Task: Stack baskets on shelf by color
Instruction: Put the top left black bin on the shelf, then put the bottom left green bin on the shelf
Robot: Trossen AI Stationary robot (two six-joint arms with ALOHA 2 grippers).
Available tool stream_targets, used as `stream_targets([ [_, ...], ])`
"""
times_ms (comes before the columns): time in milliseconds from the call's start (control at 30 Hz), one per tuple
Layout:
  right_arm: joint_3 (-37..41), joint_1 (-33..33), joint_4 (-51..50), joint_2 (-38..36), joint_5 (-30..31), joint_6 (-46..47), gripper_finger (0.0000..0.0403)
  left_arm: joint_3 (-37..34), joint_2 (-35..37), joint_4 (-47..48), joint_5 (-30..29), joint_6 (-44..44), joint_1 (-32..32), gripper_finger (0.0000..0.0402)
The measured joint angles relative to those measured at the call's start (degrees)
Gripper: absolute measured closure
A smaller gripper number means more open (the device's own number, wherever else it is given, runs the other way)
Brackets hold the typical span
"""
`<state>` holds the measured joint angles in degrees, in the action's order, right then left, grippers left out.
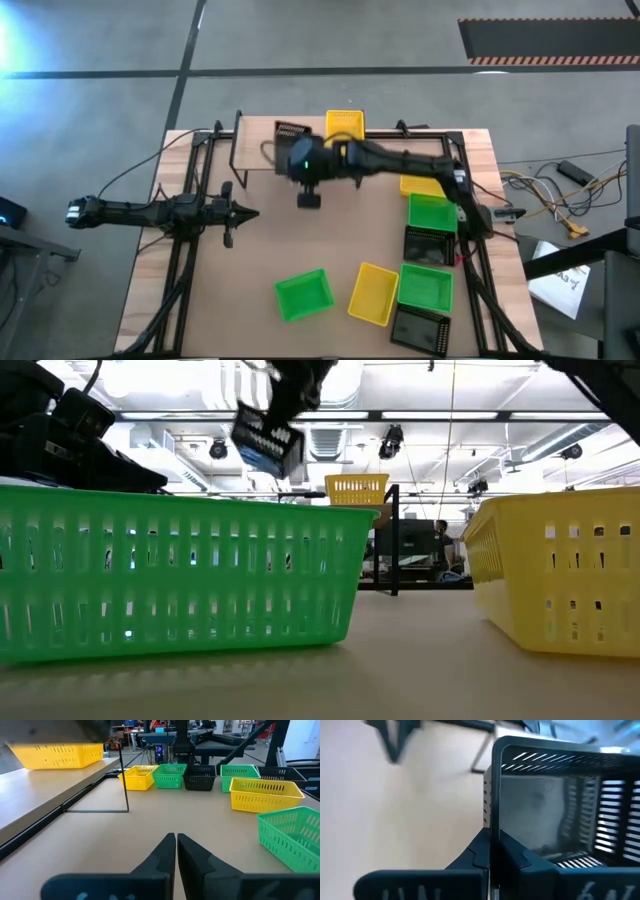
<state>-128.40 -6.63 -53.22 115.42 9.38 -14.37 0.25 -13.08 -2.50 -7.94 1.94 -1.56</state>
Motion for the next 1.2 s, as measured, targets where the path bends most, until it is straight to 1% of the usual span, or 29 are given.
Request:
stream_targets([
  [200, 1.6, -5.3, 0.1, 0.0, -0.8, -0.7, 0.0394, 0.0, 0.0, 0.0, 0.0, 0.0, 0.0, 0.0399],
  [433, 2.4, -7.4, 0.4, 0.1, -0.8, -0.7, 0.0393, 0.0, -0.1, 0.0, 0.0, 0.0, 0.0, 0.0399],
  [533, 2.5, -8.0, 1.2, 0.3, -0.6, -0.7, 0.0381, 0.0, 0.0, 0.0, 0.0, 0.0, 0.0, 0.0399],
  [633, 2.5, -8.6, 1.1, 1.0, -0.4, -0.9, 0.0357, 0.0, 0.0, 0.0, 0.0, 0.0, 0.0, 0.0399],
  [767, 2.6, -8.7, 0.8, 1.9, -0.2, -2.4, 0.0321, 0.0, -0.1, 0.0, 0.0, 0.0, 0.0, 0.0399],
  [867, 2.6, -8.6, 0.6, 1.9, 0.1, -4.7, 0.0305, 0.0, -0.1, 0.0, 0.0, 0.0, 0.0, 0.0399],
  [1033, 2.3, -7.4, 1.0, 1.1, 0.2, -5.1, 0.0301, 0.0, -0.1, 0.0, 0.0, 0.0, 0.0, 0.0399],
  [1133, 2.2, -5.5, 1.7, -0.3, 0.1, -5.0, 0.0304, 0.0, -0.1, 0.0, 0.0, 0.0, 0.0, 0.0399],
  [1200, 2.5, -3.7, 0.6, -1.1, -0.4, -3.8, 0.0311, 0.0, -0.1, 0.0, 0.0, 0.0, 0.0, 0.0399],
])
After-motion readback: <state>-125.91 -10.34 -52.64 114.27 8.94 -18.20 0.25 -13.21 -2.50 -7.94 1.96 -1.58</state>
